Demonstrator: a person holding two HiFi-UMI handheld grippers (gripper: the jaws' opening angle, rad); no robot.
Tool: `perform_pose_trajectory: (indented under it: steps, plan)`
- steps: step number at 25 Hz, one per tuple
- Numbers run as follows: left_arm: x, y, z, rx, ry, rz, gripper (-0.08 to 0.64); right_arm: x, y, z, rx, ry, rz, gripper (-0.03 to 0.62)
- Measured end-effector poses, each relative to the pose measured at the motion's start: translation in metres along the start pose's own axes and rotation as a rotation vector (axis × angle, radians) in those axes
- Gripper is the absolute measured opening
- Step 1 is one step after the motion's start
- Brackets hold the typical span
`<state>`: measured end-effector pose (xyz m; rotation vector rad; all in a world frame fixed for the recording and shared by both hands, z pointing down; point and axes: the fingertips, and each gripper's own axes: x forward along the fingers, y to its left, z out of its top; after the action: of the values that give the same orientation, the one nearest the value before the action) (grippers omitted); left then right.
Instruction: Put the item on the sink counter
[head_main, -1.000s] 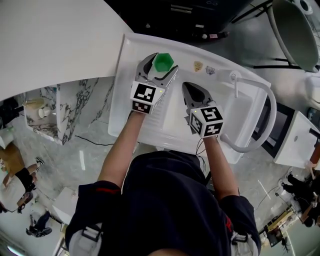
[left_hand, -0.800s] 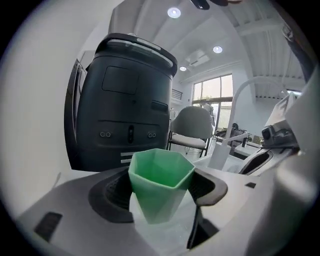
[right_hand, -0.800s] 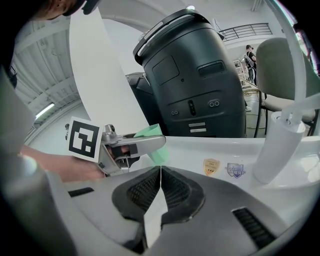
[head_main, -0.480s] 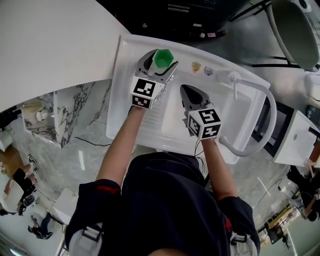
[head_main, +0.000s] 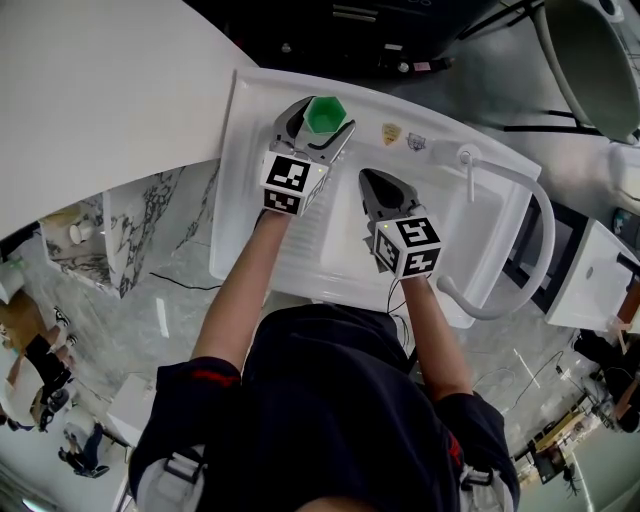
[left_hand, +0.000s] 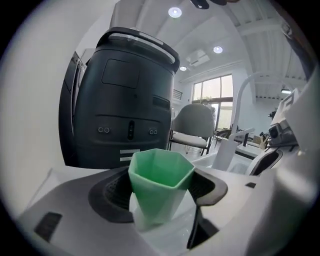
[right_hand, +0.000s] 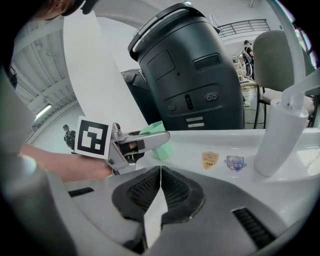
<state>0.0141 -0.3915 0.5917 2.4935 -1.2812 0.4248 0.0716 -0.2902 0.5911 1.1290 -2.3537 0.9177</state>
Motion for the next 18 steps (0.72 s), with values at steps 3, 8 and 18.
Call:
perform_pose_trajectory:
  steps: [3,8,18]
  plan:
    - [0.0015,-0.0002,0.0008,-0.005,-0.005,-0.005,0.328,0.0000,-0.0012,-0.0003,0.000,0.002,-0.001,0.035]
    - [0.0028,0.0002,0.0019,0.000,-0.005,-0.005,0.328,0.0007,-0.0019,0.0011,0.003,0.002,0.000,0.035]
    - [0.0041,-0.0005,0.0030,-0.009,-0.011,-0.011,0.328,0.0024,0.0009,-0.0016,0.001,0.008,0.004,0.035]
